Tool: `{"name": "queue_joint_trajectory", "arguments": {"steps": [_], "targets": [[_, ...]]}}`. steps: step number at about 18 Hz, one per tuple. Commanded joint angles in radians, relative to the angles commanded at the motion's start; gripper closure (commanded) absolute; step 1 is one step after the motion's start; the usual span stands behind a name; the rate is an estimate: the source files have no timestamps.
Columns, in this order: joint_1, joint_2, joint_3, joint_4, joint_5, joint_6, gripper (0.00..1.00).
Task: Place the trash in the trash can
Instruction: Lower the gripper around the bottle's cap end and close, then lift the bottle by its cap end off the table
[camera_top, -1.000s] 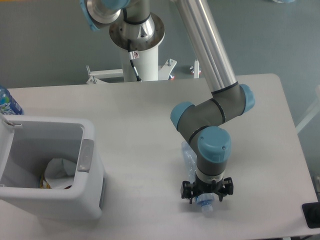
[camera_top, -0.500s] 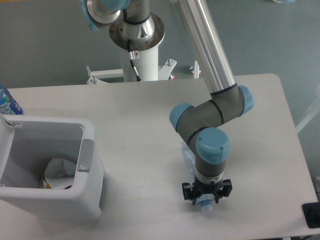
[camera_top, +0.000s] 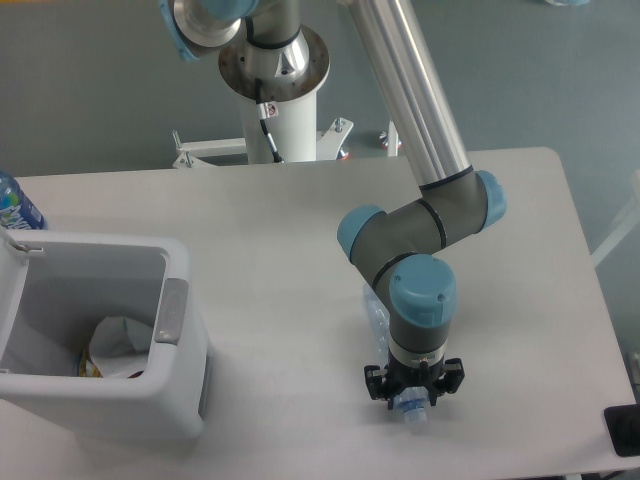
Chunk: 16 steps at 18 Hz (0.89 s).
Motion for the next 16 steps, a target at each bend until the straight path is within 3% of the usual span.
{"name": "queue_joint_trajectory", "arguments": {"steps": [16], "targets": [[-0.002, 0.006, 0.003, 0.0, 0.0, 0.0, 0.49]]}}
